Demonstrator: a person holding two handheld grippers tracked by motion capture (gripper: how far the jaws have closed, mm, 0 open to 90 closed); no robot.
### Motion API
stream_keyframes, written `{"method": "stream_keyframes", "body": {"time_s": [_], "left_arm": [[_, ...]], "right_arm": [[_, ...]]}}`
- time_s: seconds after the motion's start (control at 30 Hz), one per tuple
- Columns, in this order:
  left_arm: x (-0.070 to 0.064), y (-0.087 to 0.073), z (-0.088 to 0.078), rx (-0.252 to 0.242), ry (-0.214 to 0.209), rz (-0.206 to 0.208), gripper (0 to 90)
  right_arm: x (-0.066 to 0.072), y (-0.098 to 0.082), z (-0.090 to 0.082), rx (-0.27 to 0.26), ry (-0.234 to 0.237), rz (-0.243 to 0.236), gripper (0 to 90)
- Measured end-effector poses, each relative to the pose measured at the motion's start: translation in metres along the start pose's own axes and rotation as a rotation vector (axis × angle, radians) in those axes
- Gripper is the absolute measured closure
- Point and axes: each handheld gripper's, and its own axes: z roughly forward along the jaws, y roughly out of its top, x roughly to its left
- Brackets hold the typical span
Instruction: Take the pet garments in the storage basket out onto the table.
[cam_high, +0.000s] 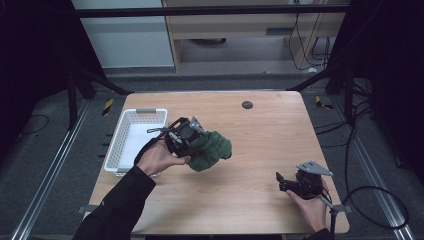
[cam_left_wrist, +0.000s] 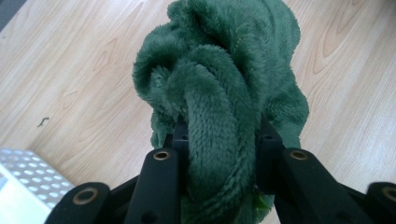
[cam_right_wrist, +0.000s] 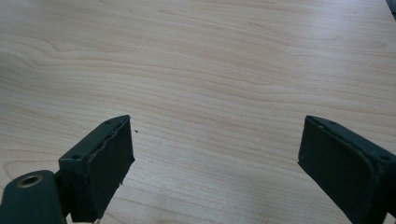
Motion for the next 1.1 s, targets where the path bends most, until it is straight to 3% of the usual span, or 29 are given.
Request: {"method": "stream_keyframes", "body": {"time_s": [0.6,1.1], "left_arm": [[-0.011,0.009,0.027,0.043,-0.055,0.078,68.5],[-0.018,0.007,0.057,0.065,-0.108,0.087,68.2]], "right_arm": [[-0.001,0.000,0.000,-0.001,-0.003,0.002,10.1],[-0.001,-0.001,0.001,0.001,-0.002,0.000,10.1]]}}
